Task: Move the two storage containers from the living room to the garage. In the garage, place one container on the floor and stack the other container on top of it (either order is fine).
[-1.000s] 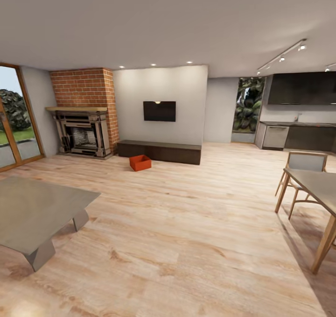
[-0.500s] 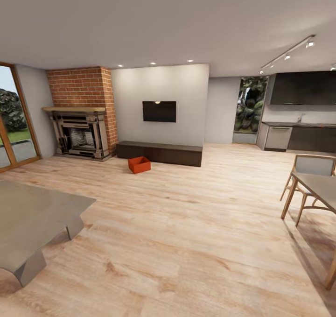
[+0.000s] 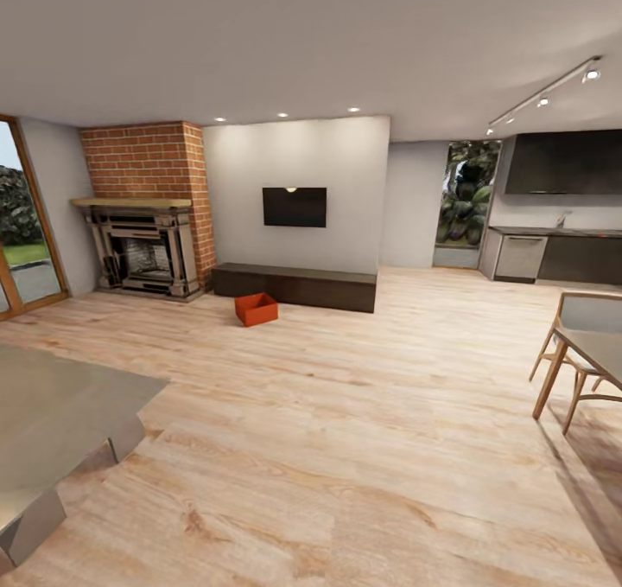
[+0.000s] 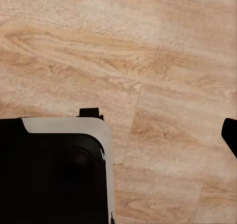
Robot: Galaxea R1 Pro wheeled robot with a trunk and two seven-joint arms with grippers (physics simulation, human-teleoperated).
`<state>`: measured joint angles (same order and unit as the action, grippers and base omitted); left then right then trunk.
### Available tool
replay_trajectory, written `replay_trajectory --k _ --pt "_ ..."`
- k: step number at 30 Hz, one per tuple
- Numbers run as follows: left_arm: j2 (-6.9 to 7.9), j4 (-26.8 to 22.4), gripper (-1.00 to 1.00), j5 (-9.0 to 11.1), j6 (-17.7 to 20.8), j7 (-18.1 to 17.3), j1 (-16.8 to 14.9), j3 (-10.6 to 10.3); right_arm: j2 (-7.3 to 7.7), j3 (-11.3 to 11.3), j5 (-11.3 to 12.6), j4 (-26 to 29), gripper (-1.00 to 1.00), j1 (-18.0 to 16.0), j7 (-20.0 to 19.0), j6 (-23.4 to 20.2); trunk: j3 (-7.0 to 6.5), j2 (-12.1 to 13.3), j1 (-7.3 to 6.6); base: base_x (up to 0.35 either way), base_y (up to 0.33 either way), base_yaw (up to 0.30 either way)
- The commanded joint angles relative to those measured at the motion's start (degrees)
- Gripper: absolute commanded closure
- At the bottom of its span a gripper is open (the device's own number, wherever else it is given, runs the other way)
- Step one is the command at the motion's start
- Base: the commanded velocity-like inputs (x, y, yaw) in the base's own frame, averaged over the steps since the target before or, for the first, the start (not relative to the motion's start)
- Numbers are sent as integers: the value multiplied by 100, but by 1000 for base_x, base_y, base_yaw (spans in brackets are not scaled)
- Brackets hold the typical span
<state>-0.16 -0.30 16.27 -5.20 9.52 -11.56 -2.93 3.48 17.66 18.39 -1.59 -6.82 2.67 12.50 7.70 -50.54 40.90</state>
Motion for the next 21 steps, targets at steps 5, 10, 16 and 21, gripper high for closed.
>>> replay_trajectory --k 5,10,16,21 --pt "0 4 -100 43 -21 14 -5 -33 2 73 20 -17 -100 -8 -40 26 8 -5 4 322 0 0" --pt "-1 4 -100 40 -17 14 -5 -33 3 87 16 -17 -100 -10 -79 25 8 -5 4 322 0 0" --pt "-8 3 -100 35 -10 14 -5 -41 -3 51 27 -17 -100 -5 -2 28 8 -5 4 322 0 0" --pt "-10 4 -100 27 -10 14 -5 -41 1 23 61 -17 -100 -5 7 33 8 -5 4 322 0 112"
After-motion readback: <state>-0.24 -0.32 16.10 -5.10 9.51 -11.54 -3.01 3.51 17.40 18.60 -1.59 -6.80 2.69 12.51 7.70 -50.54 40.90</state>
